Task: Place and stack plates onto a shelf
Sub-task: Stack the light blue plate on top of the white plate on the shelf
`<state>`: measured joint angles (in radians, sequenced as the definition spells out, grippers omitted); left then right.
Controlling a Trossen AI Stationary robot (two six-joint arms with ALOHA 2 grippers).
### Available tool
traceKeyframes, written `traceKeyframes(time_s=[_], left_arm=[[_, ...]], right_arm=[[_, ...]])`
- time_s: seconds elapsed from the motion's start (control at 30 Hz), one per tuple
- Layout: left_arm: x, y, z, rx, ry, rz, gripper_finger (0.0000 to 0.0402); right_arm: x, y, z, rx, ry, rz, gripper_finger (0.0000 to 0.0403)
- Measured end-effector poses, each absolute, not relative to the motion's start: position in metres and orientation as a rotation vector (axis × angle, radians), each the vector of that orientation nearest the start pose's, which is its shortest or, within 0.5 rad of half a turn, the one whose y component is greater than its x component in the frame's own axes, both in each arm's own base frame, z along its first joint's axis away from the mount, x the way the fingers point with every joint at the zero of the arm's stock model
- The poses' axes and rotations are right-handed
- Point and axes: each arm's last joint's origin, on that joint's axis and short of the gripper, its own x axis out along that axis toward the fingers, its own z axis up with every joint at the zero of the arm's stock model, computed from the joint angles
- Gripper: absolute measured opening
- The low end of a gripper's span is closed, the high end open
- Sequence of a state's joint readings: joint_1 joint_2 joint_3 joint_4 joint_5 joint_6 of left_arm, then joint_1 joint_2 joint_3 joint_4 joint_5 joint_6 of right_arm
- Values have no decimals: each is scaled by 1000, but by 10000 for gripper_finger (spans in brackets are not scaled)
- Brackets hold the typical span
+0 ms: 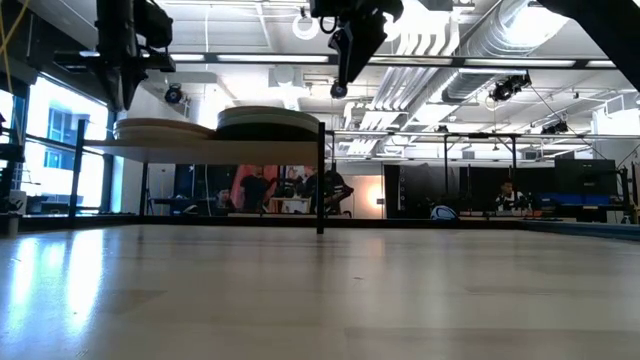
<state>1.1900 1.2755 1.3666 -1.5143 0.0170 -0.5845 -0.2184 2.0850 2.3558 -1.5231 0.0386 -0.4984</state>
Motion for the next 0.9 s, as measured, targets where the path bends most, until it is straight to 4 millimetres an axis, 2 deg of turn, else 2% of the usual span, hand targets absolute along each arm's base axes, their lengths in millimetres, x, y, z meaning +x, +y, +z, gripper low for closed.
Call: traceKeyframes(time_s=[0.13,0.3,0.57,0.73,0.9], left_arm=[[81,176,343,-1283,995,1202,54],[97,157,349,-1197,1026,1049,54],[125,107,359,-979,1146,788,51],[131,74,366,-832,1174,620,51],[127,43,373,-738,1169,480,51]], right_arm=[[391,-87,365,-289,1262,111,156],[391,-86,365,-233,1262,79,156],[390,-81,364,-49,1267,17,156],[393,-61,364,70,1269,8,156],[396,-32,364,119,1274,0,156]])
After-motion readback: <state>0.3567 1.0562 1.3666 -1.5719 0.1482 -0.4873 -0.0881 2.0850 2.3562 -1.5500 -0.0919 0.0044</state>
